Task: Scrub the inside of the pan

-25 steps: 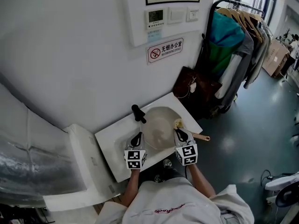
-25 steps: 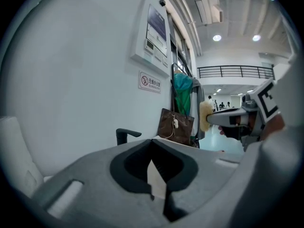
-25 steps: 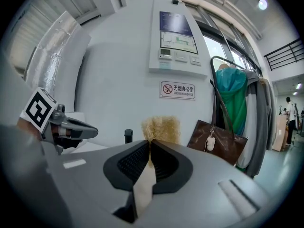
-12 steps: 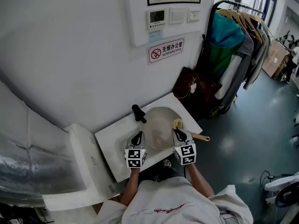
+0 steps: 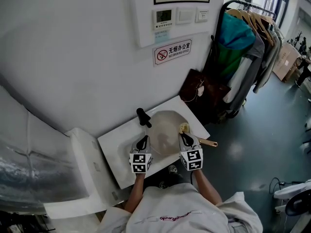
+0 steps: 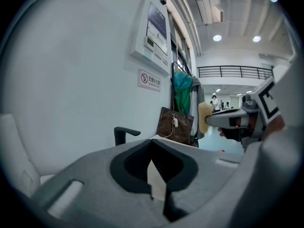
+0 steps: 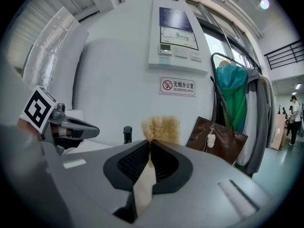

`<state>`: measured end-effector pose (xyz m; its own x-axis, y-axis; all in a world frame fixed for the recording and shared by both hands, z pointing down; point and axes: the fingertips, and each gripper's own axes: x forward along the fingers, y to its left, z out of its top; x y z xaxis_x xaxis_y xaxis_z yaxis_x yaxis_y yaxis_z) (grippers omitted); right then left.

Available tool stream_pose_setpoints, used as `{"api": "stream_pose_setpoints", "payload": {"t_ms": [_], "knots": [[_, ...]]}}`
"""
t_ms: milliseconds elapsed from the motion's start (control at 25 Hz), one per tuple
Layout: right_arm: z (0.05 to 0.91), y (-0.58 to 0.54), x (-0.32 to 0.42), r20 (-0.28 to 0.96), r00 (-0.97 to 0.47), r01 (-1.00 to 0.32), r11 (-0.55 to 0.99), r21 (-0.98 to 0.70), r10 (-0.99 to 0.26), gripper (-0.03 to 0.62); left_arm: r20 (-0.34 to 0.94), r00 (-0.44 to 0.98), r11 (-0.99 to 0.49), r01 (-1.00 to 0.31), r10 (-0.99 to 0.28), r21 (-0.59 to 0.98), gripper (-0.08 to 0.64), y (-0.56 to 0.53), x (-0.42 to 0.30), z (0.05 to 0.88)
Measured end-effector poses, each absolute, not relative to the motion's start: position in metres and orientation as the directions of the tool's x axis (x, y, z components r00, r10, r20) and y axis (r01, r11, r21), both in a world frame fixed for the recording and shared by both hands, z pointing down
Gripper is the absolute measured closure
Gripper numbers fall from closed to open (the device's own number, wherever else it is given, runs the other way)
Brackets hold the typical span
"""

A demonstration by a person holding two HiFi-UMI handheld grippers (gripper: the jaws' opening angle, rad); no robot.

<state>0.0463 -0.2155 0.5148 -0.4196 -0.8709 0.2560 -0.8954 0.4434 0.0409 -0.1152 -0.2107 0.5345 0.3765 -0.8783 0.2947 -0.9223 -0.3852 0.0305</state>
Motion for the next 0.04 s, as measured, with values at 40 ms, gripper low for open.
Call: {"api": "stream_pose_setpoints", "payload": {"t_ms": [40], "knots": [[0.5155, -0.2164, 0.0466, 0.257, -0.42, -0.895, 0.444, 0.039, -0.87, 0.569, 0.297, 0.375, -0.384, -0.923, -0.878, 0.031, 0.56, -0.2112, -0.1152, 0.5352]]}}
